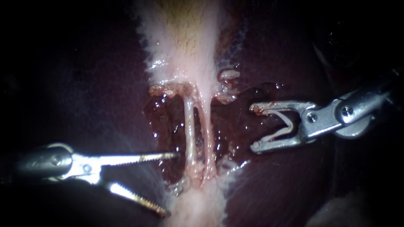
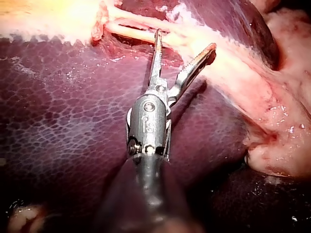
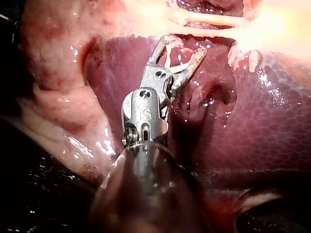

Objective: Grabbing gallbladder

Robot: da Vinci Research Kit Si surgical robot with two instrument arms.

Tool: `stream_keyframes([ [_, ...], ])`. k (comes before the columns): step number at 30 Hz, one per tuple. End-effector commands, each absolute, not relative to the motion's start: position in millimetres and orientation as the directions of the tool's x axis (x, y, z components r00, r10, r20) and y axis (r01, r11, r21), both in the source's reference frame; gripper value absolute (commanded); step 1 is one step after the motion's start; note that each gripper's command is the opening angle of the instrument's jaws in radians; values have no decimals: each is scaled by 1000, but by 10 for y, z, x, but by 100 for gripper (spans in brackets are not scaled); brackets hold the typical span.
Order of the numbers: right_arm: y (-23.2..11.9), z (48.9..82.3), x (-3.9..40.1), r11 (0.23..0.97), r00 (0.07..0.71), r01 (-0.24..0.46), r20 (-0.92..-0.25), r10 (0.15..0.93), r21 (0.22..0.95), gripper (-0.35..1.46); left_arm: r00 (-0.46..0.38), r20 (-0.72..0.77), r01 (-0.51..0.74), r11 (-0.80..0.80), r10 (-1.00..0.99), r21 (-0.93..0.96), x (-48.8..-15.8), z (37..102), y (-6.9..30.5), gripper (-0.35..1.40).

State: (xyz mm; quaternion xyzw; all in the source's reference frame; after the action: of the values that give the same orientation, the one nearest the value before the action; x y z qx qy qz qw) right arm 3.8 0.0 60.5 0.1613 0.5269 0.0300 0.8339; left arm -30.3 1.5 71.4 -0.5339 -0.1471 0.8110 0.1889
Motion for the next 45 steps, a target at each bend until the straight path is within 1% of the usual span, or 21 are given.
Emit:
stream_keyframes([
  [1, 0, 606, 38, 946, 443, 120, -869, 220, 301, 49, -359, -808, -155, -884, 467, -442, -301, 712, 21, 79],
  [9, 0, 606, 38, 946, 443, 120, -869, 220, 301, 49, -341, -805, -219, -874, 486, -434, -272, 692, 79, 81],
  [16, 0, 606, 38, 946, 443, 120, -869, 220, 301, 49, -333, -813, -263, -875, 478, -407, -250, 676, 118, 79],
  [20, 0, 606, 38, 946, 443, 120, -869, 220, 301, 49, -337, -811, -284, -873, 478, -397, -249, 677, 135, 74],
  [25, 0, 606, 38, 946, 443, 120, -869, 220, 301, 49, -344, -816, -299, -878, 465, -375, -263, 698, 152, 73],
  [29, 0, 606, 39, 946, 443, 119, -869, 220, 301, 49, -348, -818, -303, -881, 458, -364, -271, 720, 158, 66],
  [35, 0, 606, 39, 946, 443, 119, -869, 220, 301, 49, -352, -820, -314, -882, 452, -352, -275, 748, 158, 46],
  [38, 0, 606, 39, 946, 443, 119, -869, 220, 301, 49, -355, -821, -308, -885, 448, -350, -277, 757, 153, 26],
  [40, 0, 606, 39, 946, 443, 119, -869, 220, 301, 49, -364, -818, -308, -886, 446, -347, -277, 760, 150, 16],
  [45, 0, 606, 39, 946, 443, 119, -869, 220, 301, 49, -387, -807, -296, -889, 446, -349, -272, 762, 146, 16],
])
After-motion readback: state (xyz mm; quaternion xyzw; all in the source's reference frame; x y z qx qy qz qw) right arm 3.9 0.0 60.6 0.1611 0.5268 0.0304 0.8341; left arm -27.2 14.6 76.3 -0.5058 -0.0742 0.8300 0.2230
